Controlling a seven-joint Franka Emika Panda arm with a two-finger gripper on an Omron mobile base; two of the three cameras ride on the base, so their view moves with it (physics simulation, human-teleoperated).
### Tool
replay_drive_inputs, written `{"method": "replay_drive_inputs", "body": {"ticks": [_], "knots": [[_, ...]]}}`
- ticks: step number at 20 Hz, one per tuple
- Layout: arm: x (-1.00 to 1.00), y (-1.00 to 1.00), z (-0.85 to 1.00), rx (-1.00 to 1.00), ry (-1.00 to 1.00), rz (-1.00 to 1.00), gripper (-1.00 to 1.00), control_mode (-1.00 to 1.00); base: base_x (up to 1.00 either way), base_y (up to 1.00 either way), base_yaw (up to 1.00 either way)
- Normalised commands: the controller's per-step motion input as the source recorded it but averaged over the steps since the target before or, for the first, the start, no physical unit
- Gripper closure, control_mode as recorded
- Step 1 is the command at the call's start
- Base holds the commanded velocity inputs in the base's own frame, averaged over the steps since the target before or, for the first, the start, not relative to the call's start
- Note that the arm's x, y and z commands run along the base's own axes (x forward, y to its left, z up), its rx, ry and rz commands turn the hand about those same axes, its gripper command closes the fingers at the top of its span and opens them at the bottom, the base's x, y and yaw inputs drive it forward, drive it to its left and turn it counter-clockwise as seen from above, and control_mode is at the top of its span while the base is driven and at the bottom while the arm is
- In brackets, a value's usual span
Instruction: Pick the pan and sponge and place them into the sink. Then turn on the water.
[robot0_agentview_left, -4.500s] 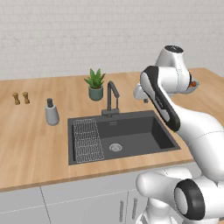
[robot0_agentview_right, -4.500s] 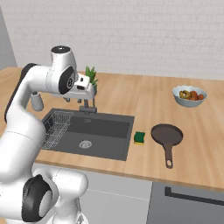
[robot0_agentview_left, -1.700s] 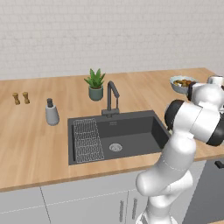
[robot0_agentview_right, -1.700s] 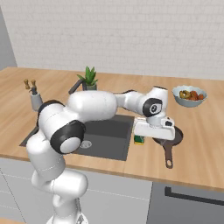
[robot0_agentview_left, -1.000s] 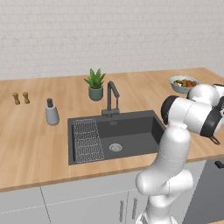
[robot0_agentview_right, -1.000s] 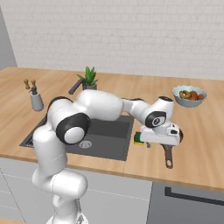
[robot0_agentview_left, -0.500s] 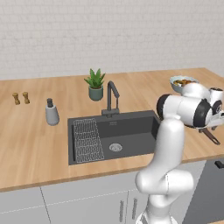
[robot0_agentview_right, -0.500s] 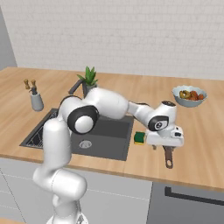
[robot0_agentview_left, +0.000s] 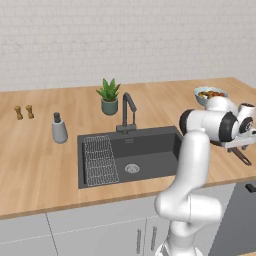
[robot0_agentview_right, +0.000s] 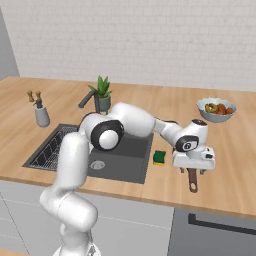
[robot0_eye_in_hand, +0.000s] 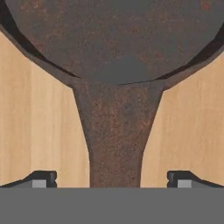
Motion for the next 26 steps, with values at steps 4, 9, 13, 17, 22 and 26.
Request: {"method": "replay_drive_inputs", "body": {"ticks": [4, 9, 13, 17, 22, 26], "knots": [[0.19, -0.08, -0.29, 0.00, 0.00, 0.00, -1.00, -1.00, 0.00, 0.00, 0.00], [0.05, 0.00, -0.41, 0.00, -0.04, 0.00, -1.00, -1.00, 0.00, 0.00, 0.00], [0.09, 0.00, -0.15, 0.00, 0.00, 0.00, 1.00, -1.00, 0.00, 0.00, 0.00], [0.06, 0.00, 0.00, 0.00, 0.01, 0.00, 1.00, -1.00, 0.00, 0.00, 0.00], [0.00, 0.21, 0.11, 0.00, -0.04, 0.08, 1.00, -1.00, 0.00, 0.00, 0.00], [0.00, 0.14, 0.57, 0.00, -0.04, 0.07, 1.00, -1.00, 0.00, 0.00, 0.00]]}}
